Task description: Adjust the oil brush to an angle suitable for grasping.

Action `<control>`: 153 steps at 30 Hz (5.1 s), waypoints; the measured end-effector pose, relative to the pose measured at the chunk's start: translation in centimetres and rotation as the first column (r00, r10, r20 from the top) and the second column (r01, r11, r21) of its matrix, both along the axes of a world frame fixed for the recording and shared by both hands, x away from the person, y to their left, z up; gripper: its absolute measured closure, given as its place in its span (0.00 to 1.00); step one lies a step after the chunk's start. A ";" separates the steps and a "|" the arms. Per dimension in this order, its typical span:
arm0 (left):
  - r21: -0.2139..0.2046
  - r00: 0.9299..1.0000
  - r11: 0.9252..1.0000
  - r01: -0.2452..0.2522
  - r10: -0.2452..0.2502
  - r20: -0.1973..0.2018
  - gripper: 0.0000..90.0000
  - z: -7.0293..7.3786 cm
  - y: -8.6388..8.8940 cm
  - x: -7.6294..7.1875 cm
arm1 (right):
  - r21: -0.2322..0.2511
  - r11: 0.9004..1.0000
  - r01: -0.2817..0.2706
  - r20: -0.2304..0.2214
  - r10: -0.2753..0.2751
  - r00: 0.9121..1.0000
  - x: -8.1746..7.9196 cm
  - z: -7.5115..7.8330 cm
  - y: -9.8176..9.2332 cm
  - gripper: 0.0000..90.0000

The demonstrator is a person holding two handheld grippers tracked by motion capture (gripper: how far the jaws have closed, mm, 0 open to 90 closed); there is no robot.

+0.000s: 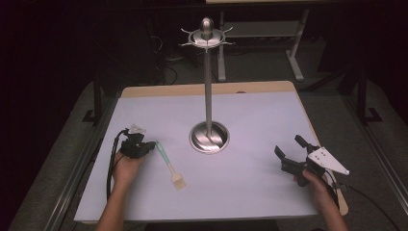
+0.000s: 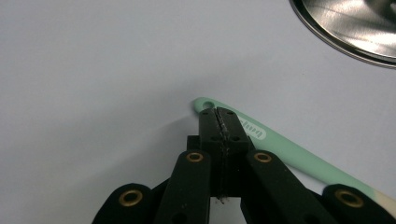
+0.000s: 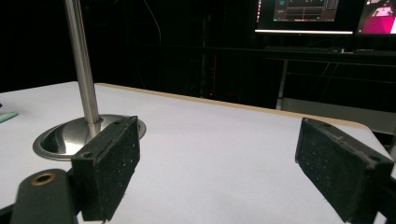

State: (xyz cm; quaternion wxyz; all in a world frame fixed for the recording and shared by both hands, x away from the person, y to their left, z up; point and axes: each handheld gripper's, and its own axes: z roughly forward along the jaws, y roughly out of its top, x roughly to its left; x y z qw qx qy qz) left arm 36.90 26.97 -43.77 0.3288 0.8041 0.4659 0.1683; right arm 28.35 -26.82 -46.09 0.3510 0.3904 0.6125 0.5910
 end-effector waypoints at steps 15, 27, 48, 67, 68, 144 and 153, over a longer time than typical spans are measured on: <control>-0.001 0.999 0.999 0.035 -0.035 0.007 1.00 -0.5 -1.3 0.2 | -0.001 1.000 -0.002 0.001 0.002 1.000 0.0 0.0 0.0 0.15; -0.012 0.996 0.996 0.090 -0.090 0.016 1.00 -0.5 -2.9 1.1 | -0.005 1.000 0.002 0.001 -0.002 1.000 0.0 0.0 0.1 0.15; -0.020 0.989 0.988 0.151 -0.151 0.000 1.00 -0.4 -5.8 2.0 | 0.004 1.000 0.002 -0.004 -0.002 1.000 0.0 0.0 0.0 0.15; -0.048 0.975 0.974 0.221 -0.220 0.013 1.00 -0.7 -7.8 1.8 | 0.002 1.000 0.002 -0.001 -0.002 1.000 0.0 0.0 0.0 0.15; -0.055 0.976 0.974 0.220 -0.219 0.012 1.00 -0.7 -7.9 1.8 | 0.001 1.000 0.002 -0.001 -0.002 1.000 0.0 0.0 0.0 0.15; 0.157 0.985 0.977 0.146 -0.128 -0.120 1.00 1.1 -5.2 -7.6 | -0.001 1.000 0.003 0.001 -0.003 1.000 0.0 0.0 0.0 0.15; 0.142 0.988 0.983 0.119 -0.103 -0.119 1.00 1.1 -3.8 -7.2 | -0.001 1.000 0.004 0.002 -0.004 1.000 -0.1 0.0 0.0 0.15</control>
